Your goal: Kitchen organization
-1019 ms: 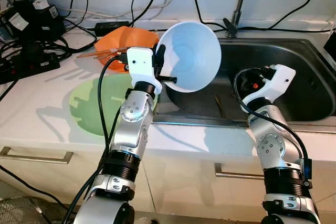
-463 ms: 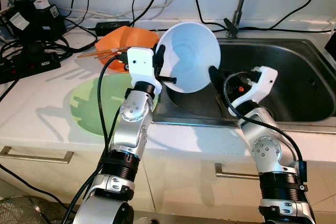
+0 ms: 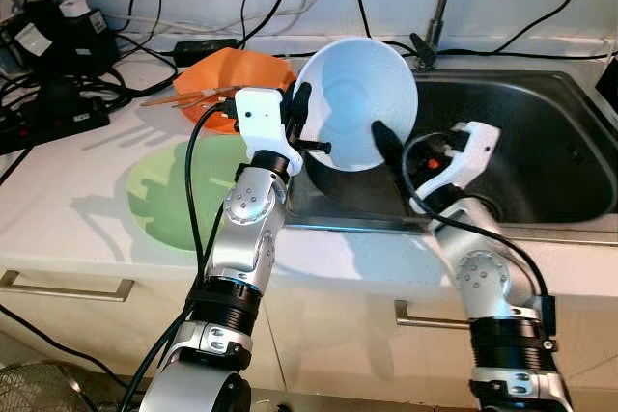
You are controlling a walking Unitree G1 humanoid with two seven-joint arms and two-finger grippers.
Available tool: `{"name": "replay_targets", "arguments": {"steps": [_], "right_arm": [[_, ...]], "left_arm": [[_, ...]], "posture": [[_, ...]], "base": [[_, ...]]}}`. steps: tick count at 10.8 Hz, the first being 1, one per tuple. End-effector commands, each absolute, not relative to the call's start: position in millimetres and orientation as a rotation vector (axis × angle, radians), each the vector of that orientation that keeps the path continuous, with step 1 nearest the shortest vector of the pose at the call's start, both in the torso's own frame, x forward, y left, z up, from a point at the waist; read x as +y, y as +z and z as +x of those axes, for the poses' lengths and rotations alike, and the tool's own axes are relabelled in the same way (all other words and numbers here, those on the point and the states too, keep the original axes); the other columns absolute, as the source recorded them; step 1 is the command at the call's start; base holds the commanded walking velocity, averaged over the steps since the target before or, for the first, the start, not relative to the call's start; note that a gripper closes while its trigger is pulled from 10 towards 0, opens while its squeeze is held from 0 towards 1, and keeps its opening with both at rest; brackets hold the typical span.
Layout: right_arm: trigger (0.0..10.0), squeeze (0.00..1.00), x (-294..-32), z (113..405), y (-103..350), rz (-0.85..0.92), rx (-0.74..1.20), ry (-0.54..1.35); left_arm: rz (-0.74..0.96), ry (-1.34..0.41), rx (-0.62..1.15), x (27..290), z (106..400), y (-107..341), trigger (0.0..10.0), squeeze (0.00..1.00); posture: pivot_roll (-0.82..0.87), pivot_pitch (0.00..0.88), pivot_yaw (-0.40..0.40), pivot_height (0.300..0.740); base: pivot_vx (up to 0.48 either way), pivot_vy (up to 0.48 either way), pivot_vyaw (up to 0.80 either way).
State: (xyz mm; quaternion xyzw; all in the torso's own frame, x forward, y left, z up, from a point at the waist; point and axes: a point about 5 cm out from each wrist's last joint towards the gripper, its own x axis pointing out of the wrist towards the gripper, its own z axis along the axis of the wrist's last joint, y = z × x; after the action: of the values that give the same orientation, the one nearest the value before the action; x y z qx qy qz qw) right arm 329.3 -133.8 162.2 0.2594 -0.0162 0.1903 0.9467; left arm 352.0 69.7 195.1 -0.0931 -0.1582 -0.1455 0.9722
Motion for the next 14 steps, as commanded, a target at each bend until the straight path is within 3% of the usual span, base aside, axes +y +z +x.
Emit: {"name": "replay_targets", "arguments": {"steps": [1,3,4,5,14], "right_arm": [[10.0,0.0,-131.5,327.6,163.1,0.533,-0.032,0.406],[10.0,0.0,-133.8,329.2,164.7,0.552,-0.039,0.392],[1.5,0.0,-134.5,329.9,165.1,0.566,-0.045,0.383],[0.0,0.0,-134.1,330.3,167.0,0.609,-0.055,0.383],[0.0,0.0,-132.7,331.0,169.2,0.757,-0.064,0.392]], "left_arm": [[-0.203,-0.305,-0.369,69.4,352.6,208.5,10.0,0.0],[-0.204,-0.31,-0.359,69.9,352.4,205.7,10.0,0.0],[-0.203,-0.311,-0.356,69.5,352.3,205.0,10.0,0.0],[-0.201,-0.318,-0.351,68.4,352.3,203.9,10.0,0.0],[-0.203,-0.348,-0.339,66.4,352.9,203.2,10.0,0.0]], "posture": [[0.04,0.0,0.054,0.74],[0.03,0.0,0.051,0.74],[0.03,0.0,0.051,0.74],[0.04,0.0,0.05,0.74],[0.04,0.0,0.056,0.74]], "base": [[0.0,0.0,0.0],[0.0,0.0,0.0],[0.0,0.0,0.0],[0.0,0.0,0.0],[0.0,0.0,0.0]]}}
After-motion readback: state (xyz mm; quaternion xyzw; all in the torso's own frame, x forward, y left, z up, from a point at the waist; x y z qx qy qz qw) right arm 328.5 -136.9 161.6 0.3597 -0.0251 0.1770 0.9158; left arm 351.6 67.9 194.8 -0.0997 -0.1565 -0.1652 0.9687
